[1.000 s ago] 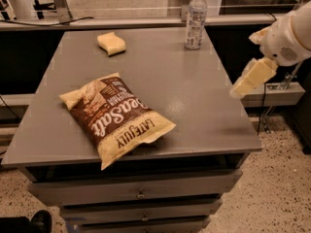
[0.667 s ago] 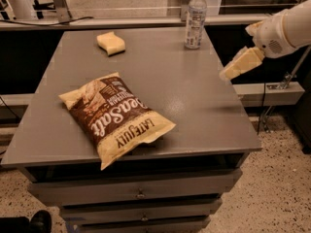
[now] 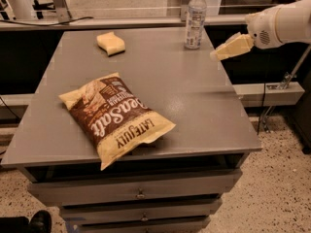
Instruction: Move blue plastic bottle near brown chip bag
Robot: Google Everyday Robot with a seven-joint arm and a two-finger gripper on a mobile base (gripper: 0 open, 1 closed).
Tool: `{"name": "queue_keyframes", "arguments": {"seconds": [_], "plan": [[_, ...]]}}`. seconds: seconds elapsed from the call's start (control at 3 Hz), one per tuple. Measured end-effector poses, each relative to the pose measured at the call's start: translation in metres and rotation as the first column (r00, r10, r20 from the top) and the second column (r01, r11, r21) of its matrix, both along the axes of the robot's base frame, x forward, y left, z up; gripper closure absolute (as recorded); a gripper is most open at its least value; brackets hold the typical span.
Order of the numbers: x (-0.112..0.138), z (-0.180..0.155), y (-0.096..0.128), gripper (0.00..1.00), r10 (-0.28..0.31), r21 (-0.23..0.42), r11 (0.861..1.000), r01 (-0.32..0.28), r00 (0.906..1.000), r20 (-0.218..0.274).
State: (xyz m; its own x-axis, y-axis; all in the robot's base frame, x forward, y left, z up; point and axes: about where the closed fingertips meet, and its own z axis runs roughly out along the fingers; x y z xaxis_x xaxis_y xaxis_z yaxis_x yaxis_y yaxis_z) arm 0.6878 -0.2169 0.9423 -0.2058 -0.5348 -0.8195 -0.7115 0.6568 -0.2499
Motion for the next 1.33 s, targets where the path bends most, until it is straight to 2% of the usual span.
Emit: {"name": "queue_keyframes", "arguments": {"seconds": [0.33, 1.0, 1.33], "plan": [[0.015, -0.004, 0.017, 0.00, 0.016, 0.035, 0.999, -0.017, 0.9992, 0.037], [0.087, -0.009, 0.053, 0.00, -0.020, 0.137, 0.991, 0.003, 0.9927, 0.119], [0.123, -0.012, 0.065, 0.00, -0.032, 0.167, 0.986, 0.007, 0.9886, 0.147]]}}
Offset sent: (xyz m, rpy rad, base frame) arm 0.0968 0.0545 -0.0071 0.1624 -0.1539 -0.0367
